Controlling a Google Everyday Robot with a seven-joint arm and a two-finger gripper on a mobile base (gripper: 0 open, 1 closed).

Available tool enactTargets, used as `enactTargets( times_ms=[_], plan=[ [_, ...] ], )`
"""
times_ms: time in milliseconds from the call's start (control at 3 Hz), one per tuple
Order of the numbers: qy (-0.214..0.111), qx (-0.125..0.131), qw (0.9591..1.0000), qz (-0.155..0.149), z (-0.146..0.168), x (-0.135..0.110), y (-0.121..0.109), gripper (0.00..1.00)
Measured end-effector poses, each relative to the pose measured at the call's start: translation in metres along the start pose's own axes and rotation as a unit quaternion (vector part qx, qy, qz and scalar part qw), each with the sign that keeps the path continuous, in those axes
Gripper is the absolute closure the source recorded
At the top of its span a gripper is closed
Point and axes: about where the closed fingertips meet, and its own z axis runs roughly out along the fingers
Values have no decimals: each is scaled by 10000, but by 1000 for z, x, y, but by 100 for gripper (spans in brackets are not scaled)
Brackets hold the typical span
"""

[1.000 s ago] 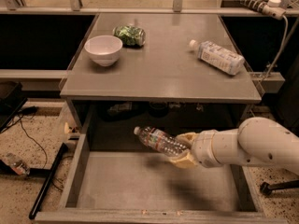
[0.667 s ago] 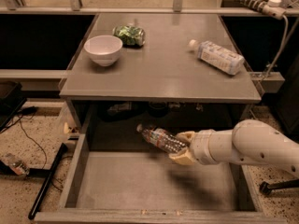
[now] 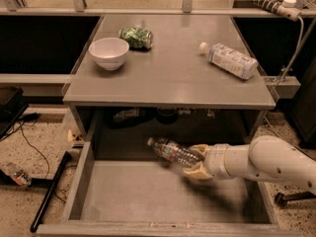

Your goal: Place water bottle into top drawer

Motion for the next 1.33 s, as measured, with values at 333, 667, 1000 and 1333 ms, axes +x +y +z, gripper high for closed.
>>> enactTargets(
  times_ms=[333, 667, 1000, 1333],
  plan=[
    [-134, -70, 9999, -83, 3, 1, 4, 100],
    [-134, -70, 9999, -83, 3, 1, 4, 81],
    [-134, -70, 9999, -83, 3, 1, 4, 58],
    [-134, -71, 9999, -84, 3, 1, 4, 34]
  ],
)
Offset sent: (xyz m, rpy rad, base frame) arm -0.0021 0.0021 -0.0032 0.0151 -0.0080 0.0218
